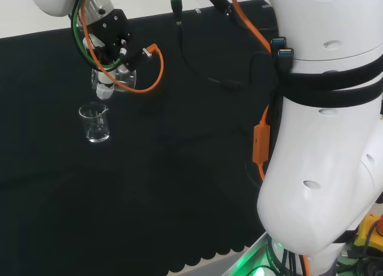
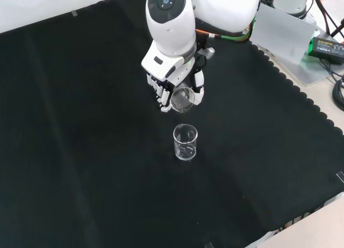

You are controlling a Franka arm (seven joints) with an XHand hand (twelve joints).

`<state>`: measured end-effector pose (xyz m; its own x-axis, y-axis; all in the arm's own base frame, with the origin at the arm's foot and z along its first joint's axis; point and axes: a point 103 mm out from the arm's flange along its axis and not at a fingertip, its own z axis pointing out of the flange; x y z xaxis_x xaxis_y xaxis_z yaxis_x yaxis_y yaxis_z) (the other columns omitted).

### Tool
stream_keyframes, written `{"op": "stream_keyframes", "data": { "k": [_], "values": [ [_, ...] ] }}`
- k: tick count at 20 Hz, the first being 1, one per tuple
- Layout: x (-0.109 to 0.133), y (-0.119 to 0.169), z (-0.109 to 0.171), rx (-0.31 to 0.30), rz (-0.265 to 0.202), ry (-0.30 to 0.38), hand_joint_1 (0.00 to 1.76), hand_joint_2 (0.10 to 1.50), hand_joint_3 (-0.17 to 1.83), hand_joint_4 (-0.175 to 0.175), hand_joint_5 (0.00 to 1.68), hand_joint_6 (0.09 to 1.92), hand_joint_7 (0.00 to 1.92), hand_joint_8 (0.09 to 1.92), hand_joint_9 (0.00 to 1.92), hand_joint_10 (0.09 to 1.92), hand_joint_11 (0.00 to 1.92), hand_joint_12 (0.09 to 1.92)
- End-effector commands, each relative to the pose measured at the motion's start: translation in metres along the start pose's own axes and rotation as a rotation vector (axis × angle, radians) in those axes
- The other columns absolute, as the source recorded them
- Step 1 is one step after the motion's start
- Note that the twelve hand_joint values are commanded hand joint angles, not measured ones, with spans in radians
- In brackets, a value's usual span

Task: Place the beaker back on the table.

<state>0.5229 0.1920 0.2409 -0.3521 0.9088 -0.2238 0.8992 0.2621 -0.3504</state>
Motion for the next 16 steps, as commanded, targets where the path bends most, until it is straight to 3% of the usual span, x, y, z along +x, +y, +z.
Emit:
{"op": "stream_keyframes", "data": {
  "k": [1,16],
  "values": [
    [0.002,0.002,0.002,-0.028,-0.003,0.009,1.15,0.67,0.55,0.175,1.42,0.36,1.76,0.09,1.66,0.09,1.31,0.77],
    [-0.019,0.009,0.020,-0.131,-0.031,0.132,1.15,0.67,0.55,0.175,1.42,0.36,1.76,0.09,1.66,0.09,1.31,0.77]
  ]
}}
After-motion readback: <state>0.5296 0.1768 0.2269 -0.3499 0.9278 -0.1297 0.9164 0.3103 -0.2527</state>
